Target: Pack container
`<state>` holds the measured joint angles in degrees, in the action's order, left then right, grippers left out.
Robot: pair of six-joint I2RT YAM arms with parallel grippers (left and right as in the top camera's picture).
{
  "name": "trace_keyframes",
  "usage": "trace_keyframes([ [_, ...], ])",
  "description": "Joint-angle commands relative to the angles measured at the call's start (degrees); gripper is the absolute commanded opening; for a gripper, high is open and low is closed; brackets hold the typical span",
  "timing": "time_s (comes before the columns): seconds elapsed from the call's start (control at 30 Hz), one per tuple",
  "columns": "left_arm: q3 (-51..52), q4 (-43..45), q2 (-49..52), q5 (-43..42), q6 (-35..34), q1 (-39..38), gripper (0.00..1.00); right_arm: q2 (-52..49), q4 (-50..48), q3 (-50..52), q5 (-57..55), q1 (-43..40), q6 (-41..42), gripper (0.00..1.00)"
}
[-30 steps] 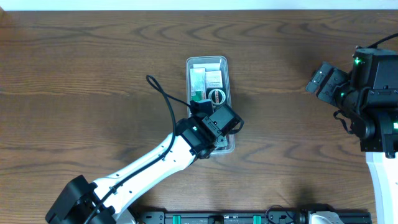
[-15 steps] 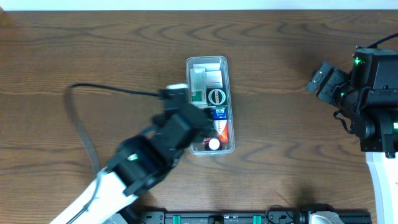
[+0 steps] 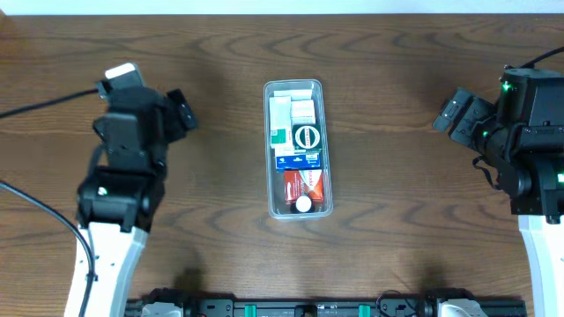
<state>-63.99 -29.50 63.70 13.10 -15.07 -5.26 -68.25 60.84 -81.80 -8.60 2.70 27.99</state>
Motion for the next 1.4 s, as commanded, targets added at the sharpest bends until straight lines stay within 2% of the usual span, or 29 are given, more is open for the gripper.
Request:
trace_keyframes([
  [0.0,-0.7,0.2,0.1,-10.6,4.9,2.6,0.98,0.0,0.1,-0.2,-0.2,-0.7,-0.2,0.99],
  [0.27,-0.6,-4.8,0.3,-11.2,5.0,2.6,0.98,0.0,0.1,-0.2,-0.2,-0.6,-0.2,0.99],
  [0.53,-0.6,-6.2,0.2,-10.9,5.0,2.6,0.98,0.0,0.1,-0.2,-0.2,-0.6,-0.2,0.99],
  [0.77,1.5,-8.0,-6.2,-12.1,4.8,2.6,0.98,0.0,0.1,-0.2,-0.2,-0.7,-0.2,0.99],
  [0.97,10.4,5.1,-17.5,-12.1,9.4,2.6,0.98,0.0,0.1,-0.2,-0.2,-0.6,-0.2,0.99],
  [1.13,23.2,18.2,-28.4,-12.1,11.4,2.6,0.98,0.0,0.1,-0.2,-0.2,-0.7,-0.2,0.99],
  [1.27,34.1,25.0,-36.7,-12.1,11.4,2.6,0.98,0.0,0.1,-0.2,-0.2,-0.6,-0.2,0.99],
  [1.37,40.7,26.9,-42.9,-12.1,11.4,2.6,0.98,0.0,0.1,-0.2,-0.2,-0.7,-0.2,0.99],
])
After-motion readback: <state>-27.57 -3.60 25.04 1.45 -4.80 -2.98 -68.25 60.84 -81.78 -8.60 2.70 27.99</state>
